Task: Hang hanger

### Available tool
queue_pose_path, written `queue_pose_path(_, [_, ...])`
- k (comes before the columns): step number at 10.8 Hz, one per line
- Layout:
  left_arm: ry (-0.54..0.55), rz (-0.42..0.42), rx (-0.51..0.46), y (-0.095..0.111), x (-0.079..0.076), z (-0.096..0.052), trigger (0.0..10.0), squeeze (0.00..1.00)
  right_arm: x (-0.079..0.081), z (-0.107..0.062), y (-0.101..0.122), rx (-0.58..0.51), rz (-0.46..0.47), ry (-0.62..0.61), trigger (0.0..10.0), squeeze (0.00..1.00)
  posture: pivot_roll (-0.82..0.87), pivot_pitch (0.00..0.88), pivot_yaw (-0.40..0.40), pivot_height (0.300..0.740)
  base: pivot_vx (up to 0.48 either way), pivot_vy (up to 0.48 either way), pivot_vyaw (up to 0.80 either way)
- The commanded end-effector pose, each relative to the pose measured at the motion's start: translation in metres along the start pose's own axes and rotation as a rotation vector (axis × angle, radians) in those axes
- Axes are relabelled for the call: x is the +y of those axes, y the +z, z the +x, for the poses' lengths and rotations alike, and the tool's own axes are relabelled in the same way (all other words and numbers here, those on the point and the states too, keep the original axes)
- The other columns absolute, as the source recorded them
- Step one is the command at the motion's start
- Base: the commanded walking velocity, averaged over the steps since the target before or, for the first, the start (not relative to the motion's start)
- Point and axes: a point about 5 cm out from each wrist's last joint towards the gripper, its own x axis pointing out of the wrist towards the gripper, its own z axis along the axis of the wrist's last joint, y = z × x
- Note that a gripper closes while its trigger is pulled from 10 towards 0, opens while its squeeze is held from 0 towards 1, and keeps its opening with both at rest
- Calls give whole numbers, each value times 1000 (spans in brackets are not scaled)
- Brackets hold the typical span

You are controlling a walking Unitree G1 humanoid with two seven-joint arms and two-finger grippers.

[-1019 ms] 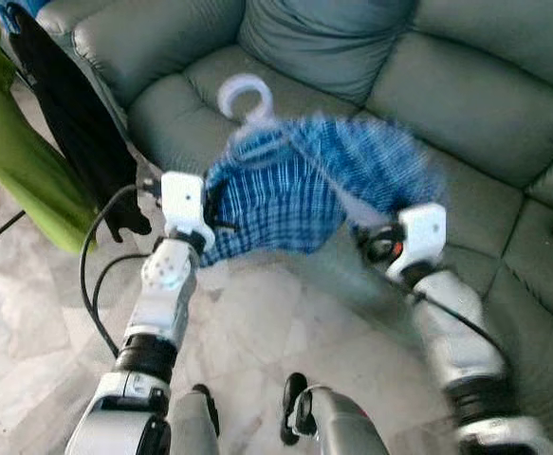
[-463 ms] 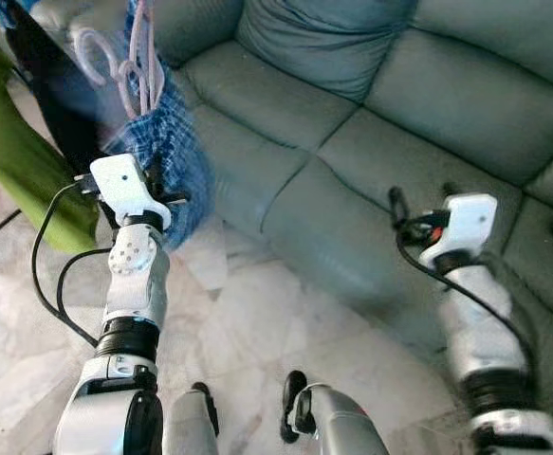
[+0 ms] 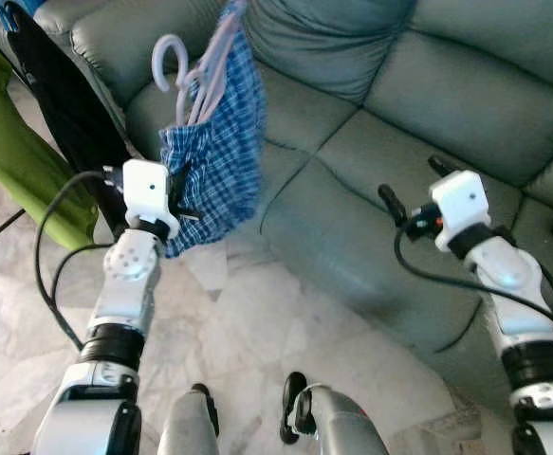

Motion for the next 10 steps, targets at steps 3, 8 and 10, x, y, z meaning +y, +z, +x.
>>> queue_pose_path(3, [-466, 37, 18, 3, -30, -13, 0, 0, 36, -7, -18, 47, 75, 77, 10000, 0, -33, 223, -35, 740, 0, 0, 0])
queue_pose_path(8, [-728, 163, 68, 2, -32, -29, 0, 0, 4, -10, -28, 147, -117, 0, 10000, 0, -34, 221, -44, 740, 0, 0, 0])
queue_pose_path(10, [-935, 190, 137, -5, -43, -50, 0, 0, -3, -8, -29, 155, -140, -30, 10000, 0, -29, 222, -42, 740, 0, 0, 0])
